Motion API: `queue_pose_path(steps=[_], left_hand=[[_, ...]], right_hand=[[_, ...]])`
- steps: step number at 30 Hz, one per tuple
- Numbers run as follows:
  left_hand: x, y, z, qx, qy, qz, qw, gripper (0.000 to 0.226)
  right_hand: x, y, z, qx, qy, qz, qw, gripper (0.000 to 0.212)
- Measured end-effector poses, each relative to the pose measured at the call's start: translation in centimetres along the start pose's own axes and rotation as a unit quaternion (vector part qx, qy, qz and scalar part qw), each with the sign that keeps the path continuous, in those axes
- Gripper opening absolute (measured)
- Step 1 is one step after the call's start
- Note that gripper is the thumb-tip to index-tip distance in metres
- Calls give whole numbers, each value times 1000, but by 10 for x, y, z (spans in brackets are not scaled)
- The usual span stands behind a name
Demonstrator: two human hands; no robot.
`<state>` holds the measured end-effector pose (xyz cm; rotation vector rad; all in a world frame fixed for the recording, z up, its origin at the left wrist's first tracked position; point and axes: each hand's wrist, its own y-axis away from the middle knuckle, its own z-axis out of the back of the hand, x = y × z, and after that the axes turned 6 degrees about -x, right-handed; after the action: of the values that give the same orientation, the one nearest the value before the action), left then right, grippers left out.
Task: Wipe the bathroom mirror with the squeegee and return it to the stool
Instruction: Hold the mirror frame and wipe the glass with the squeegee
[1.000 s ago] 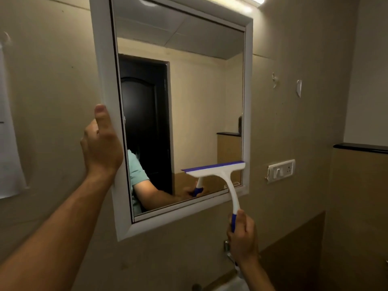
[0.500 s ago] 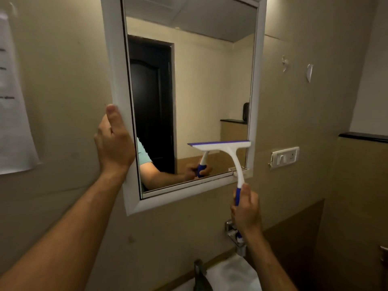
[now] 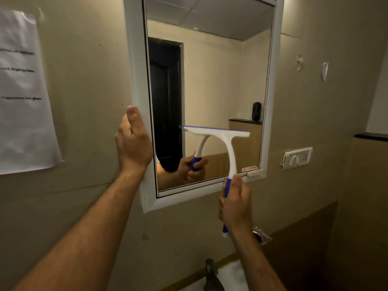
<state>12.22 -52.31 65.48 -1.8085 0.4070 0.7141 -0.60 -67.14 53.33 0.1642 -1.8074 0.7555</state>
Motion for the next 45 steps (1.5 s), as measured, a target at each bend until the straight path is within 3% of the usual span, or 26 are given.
queue_pose_path(steps=[6,10,15,23,27,32,38,45], left_hand=[[-3,5,-1,-1,35,-24,999,57],[-8,4,2,2,18,-32,999,36],[-4,1,5,23,14,-35,999,35],[1,1,4,30,36,-37,998,35],[-1,0,6,27,36,-38,998,33],[2,-1,7,35,42,-39,998,33],[5,-2,5,36,46,-41,997,33],[-4,2,9,40,59,-36,997,32]], right_hand=[[-26,41,-4,5,-6,-42,999,51],[-2,36,-11,13,-10,-7,1000,52],[37,26,-35,48,-20,37,998,43],[-10,56,-29,31,13,-23,999,56],[2,42,-29,1,24,38,999,65],[32,13,-42,-15,43,83,996,43],[-11,35,-34,-6,43,65,997,60],[-24,52,-17,-3,76,51,996,55]])
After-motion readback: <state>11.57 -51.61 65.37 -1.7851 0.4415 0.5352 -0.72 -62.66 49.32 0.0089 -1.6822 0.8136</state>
